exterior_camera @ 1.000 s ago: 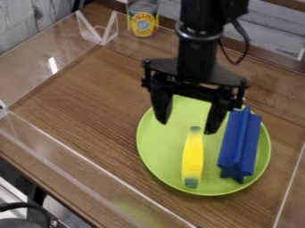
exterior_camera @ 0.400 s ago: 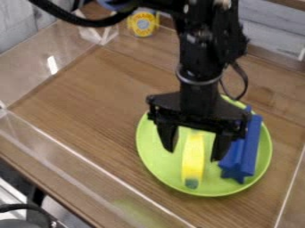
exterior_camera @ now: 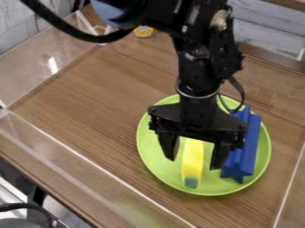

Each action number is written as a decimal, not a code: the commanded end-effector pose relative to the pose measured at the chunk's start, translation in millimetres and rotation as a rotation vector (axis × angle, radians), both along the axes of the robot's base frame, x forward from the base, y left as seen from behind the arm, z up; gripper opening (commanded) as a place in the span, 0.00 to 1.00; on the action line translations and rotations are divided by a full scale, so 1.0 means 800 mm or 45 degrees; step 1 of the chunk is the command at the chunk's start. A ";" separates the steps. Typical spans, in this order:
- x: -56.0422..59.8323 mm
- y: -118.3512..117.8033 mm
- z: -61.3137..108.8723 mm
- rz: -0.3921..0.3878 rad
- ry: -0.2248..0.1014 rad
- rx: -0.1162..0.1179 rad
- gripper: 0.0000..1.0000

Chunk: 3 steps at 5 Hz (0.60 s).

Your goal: Remove the banana from inside the green plate and put it on the table

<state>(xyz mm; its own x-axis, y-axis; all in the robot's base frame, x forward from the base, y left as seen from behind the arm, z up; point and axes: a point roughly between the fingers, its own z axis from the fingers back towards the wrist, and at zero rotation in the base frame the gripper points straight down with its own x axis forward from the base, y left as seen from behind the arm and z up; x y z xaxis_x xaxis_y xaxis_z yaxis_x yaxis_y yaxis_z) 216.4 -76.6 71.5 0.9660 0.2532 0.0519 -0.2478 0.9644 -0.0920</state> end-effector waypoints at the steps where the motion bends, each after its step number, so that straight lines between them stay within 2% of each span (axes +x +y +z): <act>1: 0.005 0.002 0.005 0.003 -0.036 -0.007 1.00; 3: 0.005 0.002 0.003 -0.004 -0.040 -0.008 1.00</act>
